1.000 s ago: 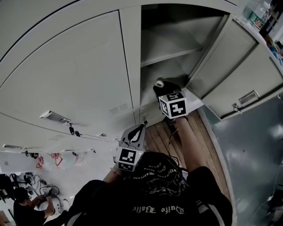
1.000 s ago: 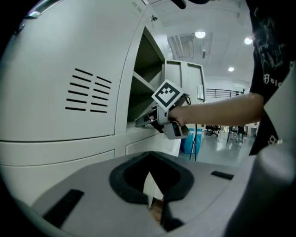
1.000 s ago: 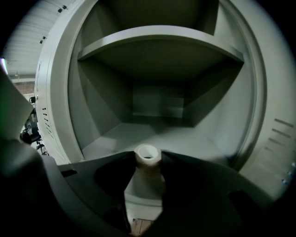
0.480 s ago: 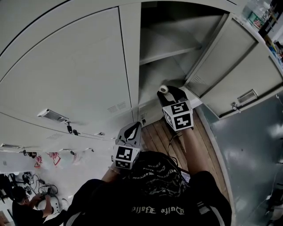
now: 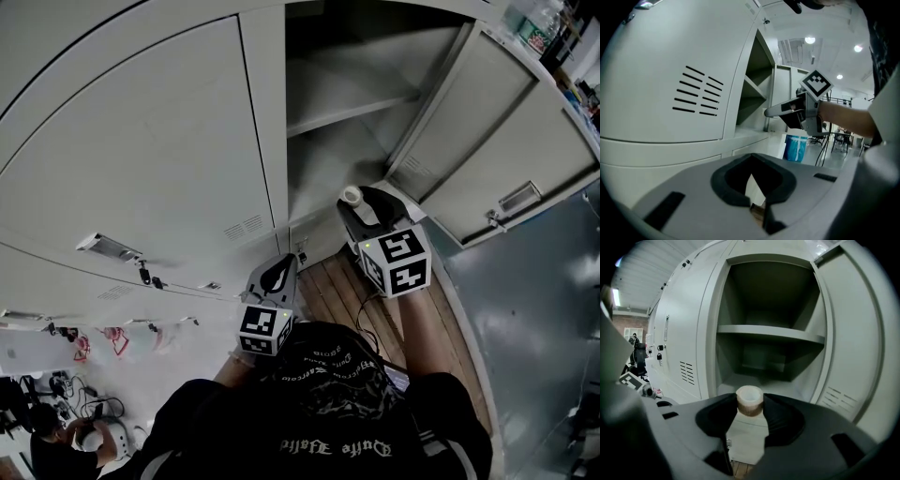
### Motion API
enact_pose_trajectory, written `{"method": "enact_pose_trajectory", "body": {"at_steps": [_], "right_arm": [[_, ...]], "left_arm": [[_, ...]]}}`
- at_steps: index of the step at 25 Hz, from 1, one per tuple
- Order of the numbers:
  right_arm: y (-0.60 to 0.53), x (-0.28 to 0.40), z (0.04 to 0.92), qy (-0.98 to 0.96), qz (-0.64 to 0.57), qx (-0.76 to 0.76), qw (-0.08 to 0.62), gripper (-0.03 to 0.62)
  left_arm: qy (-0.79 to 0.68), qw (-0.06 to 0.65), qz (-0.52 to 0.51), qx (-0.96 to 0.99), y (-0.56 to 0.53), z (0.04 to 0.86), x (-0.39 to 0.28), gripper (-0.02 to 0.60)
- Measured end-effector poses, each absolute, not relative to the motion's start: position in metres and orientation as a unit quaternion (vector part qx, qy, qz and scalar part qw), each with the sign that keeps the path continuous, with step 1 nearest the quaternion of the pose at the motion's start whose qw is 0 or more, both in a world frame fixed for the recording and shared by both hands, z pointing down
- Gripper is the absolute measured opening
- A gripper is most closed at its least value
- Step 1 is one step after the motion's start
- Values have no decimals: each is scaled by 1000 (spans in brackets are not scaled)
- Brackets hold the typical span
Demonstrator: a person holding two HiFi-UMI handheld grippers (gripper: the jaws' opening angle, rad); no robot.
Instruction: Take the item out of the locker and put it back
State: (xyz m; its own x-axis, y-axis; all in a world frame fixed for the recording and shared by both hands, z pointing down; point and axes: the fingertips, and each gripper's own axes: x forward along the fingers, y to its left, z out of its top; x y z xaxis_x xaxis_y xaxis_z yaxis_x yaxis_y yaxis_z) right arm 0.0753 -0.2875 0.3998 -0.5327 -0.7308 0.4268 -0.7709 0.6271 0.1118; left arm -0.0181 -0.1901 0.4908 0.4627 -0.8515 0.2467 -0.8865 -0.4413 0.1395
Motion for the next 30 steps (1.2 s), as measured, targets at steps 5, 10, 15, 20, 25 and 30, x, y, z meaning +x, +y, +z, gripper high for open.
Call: {"method": "enact_pose_trajectory", "body": {"at_steps": [5, 10, 15, 20, 25, 30], "right_arm": [[-280, 74, 369, -880, 15, 428, 205, 175], [-283, 74, 335, -883, -12, 431, 187, 175], [-290, 78, 304, -882, -31, 441, 165, 175], [-301, 78, 278, -881, -41, 448, 143, 175], [-315, 75, 255, -882, -52, 449, 131, 175], [-331, 71, 241, -880, -57, 452, 137, 173]], "left_arm": [[-512, 114, 58, 849, -196, 478, -17, 8], [-513, 121, 54, 848, -194, 478, -17, 8], [-511, 117, 52, 850, -194, 476, -15, 8], [-509, 119, 57, 851, -195, 478, -13, 8], [-505, 114, 60, 853, -195, 476, -8, 8], [-511, 116, 76, 848, -192, 482, -9, 8]]}}
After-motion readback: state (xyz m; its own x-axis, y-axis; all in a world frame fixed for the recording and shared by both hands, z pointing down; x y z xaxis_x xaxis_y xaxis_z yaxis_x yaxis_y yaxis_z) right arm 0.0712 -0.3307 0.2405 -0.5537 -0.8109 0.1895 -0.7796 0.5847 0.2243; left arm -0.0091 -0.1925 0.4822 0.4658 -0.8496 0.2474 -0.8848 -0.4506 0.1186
